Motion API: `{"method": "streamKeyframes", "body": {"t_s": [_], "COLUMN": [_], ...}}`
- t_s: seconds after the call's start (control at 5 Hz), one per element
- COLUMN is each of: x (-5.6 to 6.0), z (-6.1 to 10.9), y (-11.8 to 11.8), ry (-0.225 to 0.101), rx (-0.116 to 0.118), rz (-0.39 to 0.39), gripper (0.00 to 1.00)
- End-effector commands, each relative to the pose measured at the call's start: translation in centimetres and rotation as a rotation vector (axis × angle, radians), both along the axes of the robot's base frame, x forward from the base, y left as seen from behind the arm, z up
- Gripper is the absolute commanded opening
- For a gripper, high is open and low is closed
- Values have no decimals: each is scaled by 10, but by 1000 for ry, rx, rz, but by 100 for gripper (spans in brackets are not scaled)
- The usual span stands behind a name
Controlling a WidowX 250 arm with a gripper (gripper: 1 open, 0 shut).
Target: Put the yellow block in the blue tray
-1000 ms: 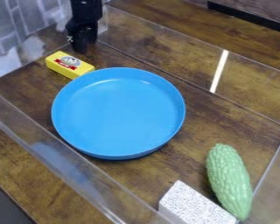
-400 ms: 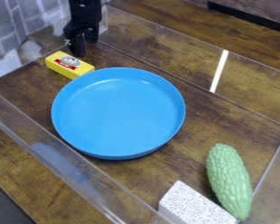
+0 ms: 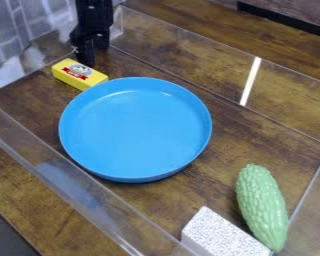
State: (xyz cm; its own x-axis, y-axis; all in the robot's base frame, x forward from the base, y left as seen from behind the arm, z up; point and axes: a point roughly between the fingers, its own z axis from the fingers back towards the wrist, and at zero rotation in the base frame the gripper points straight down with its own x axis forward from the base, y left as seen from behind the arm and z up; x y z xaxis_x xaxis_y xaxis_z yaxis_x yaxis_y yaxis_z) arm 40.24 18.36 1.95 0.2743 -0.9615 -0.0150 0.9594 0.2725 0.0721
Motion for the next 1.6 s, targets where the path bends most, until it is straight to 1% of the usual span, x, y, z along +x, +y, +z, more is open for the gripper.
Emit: {"method": "streamKeyframes", "body": {"t_s": [0.0, 0.4, 0.6, 1.0, 1.4], "x": [2, 9, 17, 29, 42], "z": [15, 13, 12, 10, 11], "y": [17, 14, 10, 4, -1], "ry": [-32, -27, -23, -30, -37], "rx": [25, 32, 33, 31, 32], "rz": [42, 89, 59, 54, -13], "gripper": [100, 100, 100, 100, 100]}}
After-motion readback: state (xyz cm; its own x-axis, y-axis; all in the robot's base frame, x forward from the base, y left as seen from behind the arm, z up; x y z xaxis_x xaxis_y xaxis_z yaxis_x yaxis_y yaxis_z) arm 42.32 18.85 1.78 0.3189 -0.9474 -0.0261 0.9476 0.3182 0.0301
